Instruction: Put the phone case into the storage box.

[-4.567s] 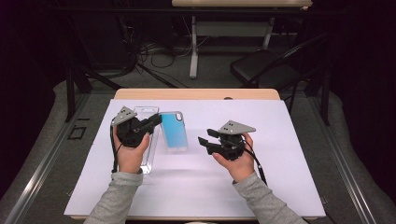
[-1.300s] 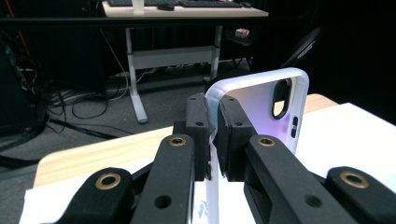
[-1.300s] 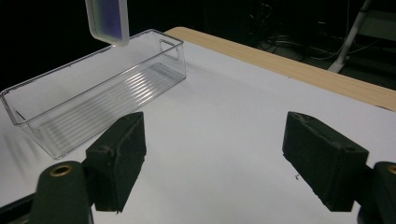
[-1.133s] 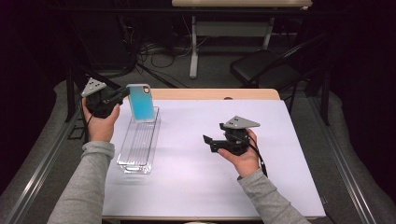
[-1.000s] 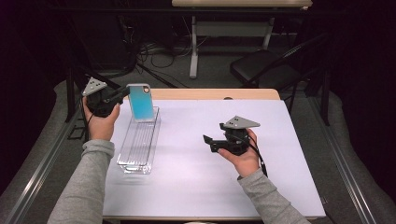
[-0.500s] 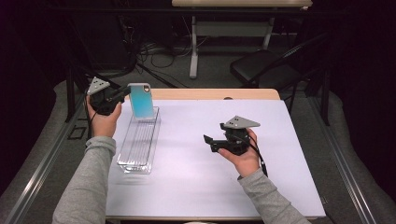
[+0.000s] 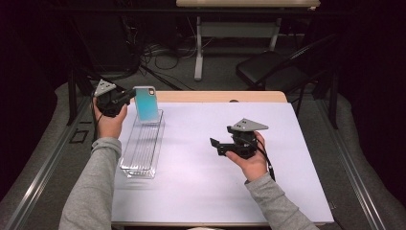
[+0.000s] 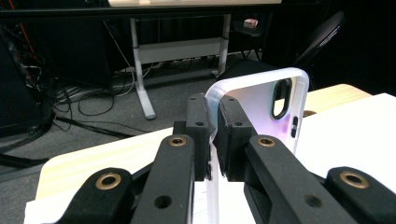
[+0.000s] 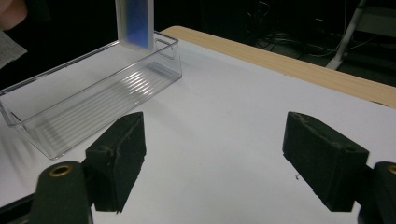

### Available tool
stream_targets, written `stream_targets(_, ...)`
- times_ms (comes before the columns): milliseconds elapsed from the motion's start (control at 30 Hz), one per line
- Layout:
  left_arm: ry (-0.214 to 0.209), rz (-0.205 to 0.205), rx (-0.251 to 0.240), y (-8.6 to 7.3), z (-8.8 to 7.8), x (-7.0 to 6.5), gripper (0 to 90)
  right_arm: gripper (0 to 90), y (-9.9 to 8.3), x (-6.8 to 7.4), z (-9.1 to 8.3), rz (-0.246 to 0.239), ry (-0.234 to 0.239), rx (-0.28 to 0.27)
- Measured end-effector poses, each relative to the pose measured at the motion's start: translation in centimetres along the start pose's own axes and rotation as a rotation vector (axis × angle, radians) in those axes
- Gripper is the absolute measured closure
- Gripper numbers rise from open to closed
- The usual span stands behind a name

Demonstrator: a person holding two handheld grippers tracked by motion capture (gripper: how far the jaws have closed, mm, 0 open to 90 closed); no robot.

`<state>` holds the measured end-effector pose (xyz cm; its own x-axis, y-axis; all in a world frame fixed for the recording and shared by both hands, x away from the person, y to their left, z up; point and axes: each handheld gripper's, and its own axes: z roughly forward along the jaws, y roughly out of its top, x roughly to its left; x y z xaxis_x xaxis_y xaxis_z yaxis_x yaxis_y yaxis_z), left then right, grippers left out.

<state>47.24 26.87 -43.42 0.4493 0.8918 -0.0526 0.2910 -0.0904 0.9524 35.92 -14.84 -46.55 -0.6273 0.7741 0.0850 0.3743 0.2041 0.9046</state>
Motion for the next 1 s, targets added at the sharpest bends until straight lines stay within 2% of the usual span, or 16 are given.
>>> stream_targets(233, 0.0, -0.002, 0.006, -0.4, 0.5, 0.3, 84.3, 21.1, 0.1, -0.2, -0.2, 0.021, 0.01, -0.008)
stream_targets(500, 0.001, -0.006, 0.013, -0.8, 0.9, 0.7, 84.3, 19.7, 0.2, -0.3, -0.3, 0.039, -0.004, -0.024)
stream_targets(733, -0.002, -0.012, 0.008, -1.0, 1.1, 0.9, 84.3, 16.4, 0.1, -0.3, -0.2, 0.04, 0.017, -0.026)
stream_targets(1000, -0.008, -0.011, -0.002, -1.2, 1.5, 1.1, 84.3, 15.2, 0.1, -0.1, -0.2, 0.027, 0.017, -0.018)
